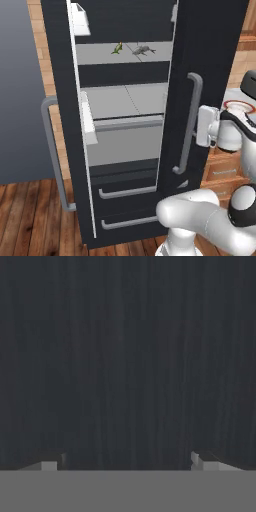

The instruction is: Place the fish on the counter behind the older fish on the same shelf of the fridge to maintain FIFO order. Close the fridge door when finished.

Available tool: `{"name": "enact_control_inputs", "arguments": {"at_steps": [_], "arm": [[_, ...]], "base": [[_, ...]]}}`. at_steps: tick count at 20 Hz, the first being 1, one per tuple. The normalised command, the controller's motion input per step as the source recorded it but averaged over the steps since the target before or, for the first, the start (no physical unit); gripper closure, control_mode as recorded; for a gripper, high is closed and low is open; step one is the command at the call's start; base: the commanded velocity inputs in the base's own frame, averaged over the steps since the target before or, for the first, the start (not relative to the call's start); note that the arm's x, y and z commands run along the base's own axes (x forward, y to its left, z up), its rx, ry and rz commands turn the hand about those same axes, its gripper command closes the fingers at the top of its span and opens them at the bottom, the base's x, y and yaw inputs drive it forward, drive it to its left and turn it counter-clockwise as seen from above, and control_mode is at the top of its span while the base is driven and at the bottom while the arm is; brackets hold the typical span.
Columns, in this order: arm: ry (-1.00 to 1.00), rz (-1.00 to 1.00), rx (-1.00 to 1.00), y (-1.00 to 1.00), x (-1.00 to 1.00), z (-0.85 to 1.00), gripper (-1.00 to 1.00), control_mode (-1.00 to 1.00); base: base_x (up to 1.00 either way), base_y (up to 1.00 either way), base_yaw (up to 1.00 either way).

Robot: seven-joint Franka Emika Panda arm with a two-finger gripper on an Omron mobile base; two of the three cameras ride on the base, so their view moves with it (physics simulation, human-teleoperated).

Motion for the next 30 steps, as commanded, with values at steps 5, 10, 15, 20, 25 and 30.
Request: {"name": "enact_control_inputs", "arguments": {"at_steps": [5,10,15,20,25,30], "arm": [[0.00,-0.20,0.00,0.13,0.58,0.02,-1.00,-1.00],[0.00,-0.22,0.00,0.00,0.60,0.00,-1.00,-1.00],[0.00,-0.26,0.00,0.00,0.52,0.00,-1.00,-1.00],[0.00,-0.25,0.00,0.00,0.44,0.00,-1.00,-1.00],[0.00,-0.24,0.00,0.00,0.53,0.00,-1.00,-1.00],[0.02,-0.11,0.00,-0.07,-0.12,0.15,-1.00,-1.00]], "base": [[0.00,0.00,0.00],[0.00,0.00,0.00],[0.00,0.00,0.00],[0.00,0.00,0.00],[0.00,0.00,0.00],[0.00,0.00,0.00]]}}
